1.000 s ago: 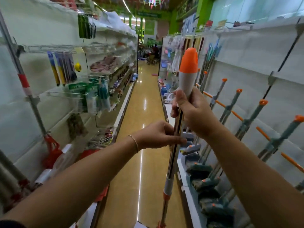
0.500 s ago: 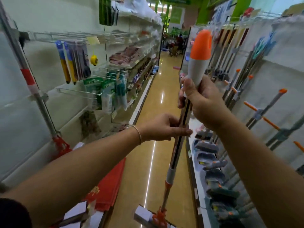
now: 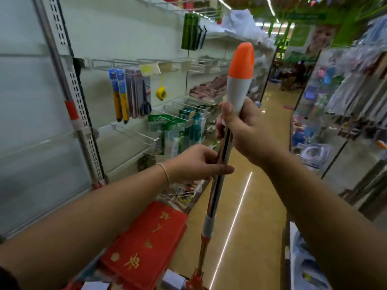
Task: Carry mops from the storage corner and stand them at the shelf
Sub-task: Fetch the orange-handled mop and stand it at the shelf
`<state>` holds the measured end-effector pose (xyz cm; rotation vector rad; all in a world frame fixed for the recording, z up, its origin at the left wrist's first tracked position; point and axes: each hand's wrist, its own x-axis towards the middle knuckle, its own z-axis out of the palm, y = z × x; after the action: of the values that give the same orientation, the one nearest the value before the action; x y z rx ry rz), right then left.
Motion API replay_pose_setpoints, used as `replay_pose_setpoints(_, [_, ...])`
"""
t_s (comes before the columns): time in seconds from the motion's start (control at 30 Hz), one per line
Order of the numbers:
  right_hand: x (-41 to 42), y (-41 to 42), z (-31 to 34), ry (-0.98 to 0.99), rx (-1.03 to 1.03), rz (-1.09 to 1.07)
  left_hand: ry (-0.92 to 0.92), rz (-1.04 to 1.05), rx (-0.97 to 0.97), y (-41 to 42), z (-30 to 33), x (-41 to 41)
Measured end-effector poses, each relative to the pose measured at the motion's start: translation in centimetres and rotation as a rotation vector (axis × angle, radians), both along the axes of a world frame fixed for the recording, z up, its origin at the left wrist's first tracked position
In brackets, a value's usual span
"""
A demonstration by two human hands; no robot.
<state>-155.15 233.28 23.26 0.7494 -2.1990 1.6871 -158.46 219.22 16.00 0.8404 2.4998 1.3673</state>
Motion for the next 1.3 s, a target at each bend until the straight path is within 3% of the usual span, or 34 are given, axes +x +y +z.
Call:
replay_pose_setpoints(0.37, [-10.2,-3.3,2.5,-0.003,-0.051,0.321,-0.014,0.305,0.124,-3.2,2.2,-6.2])
replay_pose_setpoints(0.63, [-15.2,-10.9,1.8,0.077,0.016,0.411,0.014,0.498,0.02,-9.9,2.5,-8.0])
replay_pose_setpoints(1.3, [-23.9,-24.4,4.2,0.09,0.064,0.691,-0.017,0.669,0.111,-23.0,4.3,-12.9])
